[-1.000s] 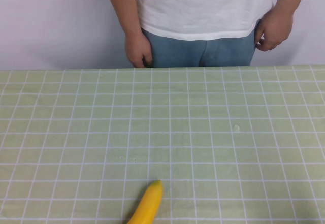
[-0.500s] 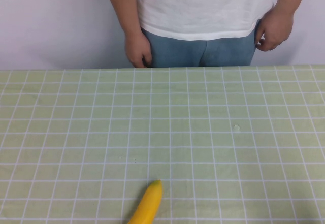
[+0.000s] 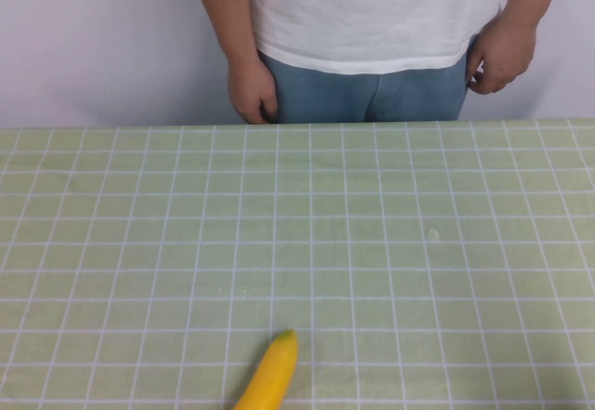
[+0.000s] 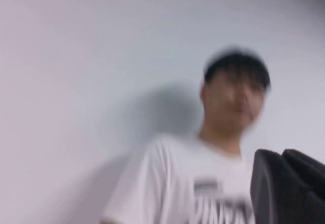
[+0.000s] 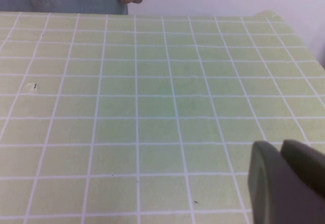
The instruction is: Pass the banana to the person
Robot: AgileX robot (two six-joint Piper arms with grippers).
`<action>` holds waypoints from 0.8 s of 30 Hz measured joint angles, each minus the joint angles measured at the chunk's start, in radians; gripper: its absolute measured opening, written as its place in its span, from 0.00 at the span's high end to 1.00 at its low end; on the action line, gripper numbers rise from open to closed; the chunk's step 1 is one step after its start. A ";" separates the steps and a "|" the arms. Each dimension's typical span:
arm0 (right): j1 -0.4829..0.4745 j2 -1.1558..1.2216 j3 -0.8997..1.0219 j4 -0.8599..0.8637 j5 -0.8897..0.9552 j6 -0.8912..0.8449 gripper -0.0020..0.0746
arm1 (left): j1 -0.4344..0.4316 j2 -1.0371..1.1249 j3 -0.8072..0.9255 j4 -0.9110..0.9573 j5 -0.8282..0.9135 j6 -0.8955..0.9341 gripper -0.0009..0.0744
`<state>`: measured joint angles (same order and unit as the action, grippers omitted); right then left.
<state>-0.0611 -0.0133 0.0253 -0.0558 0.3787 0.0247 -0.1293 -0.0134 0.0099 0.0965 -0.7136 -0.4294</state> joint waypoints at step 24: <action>0.000 0.000 0.000 0.000 0.002 0.000 0.98 | 0.000 0.360 -0.625 -0.155 1.199 0.268 0.99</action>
<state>-0.0611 -0.0133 0.0253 -0.0558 0.3805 0.0247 -0.1293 0.3466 -0.6146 -0.0590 0.4853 -0.1613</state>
